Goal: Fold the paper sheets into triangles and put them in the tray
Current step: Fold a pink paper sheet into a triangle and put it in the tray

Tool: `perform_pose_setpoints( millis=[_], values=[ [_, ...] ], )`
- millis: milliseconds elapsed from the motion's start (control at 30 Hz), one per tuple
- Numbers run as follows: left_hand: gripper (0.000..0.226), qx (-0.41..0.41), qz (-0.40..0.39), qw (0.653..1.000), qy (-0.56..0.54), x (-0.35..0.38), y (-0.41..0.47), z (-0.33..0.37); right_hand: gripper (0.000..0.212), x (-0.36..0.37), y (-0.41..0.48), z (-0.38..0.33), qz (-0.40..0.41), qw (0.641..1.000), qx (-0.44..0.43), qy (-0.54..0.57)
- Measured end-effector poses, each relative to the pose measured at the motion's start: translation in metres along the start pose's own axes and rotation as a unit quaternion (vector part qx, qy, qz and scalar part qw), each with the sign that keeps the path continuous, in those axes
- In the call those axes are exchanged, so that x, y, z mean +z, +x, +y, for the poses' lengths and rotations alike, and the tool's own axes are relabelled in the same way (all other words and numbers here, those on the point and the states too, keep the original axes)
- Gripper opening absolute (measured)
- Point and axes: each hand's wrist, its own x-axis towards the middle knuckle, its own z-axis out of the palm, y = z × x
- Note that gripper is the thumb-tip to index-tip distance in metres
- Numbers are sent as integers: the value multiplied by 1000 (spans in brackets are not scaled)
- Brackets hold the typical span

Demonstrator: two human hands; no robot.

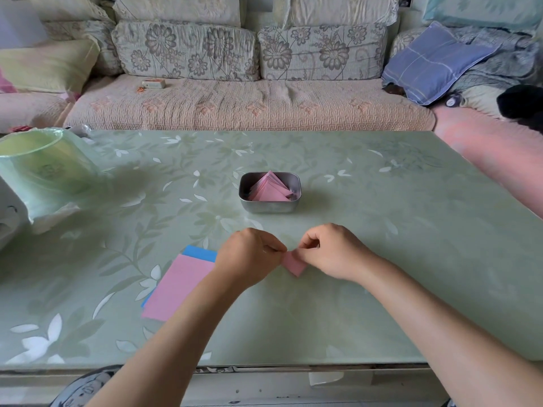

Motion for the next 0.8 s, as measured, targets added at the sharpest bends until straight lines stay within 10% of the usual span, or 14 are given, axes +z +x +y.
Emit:
perform_pose_setpoints(
  millis=[467,800],
  values=[
    [28,268,12,963,28,14,-7,-8,28,10,-4,3,72,993,-75,-61],
    [39,296,-17,950,97,12,-23,-5,20,-1,-5,19,9,999,-34,24]
  ],
)
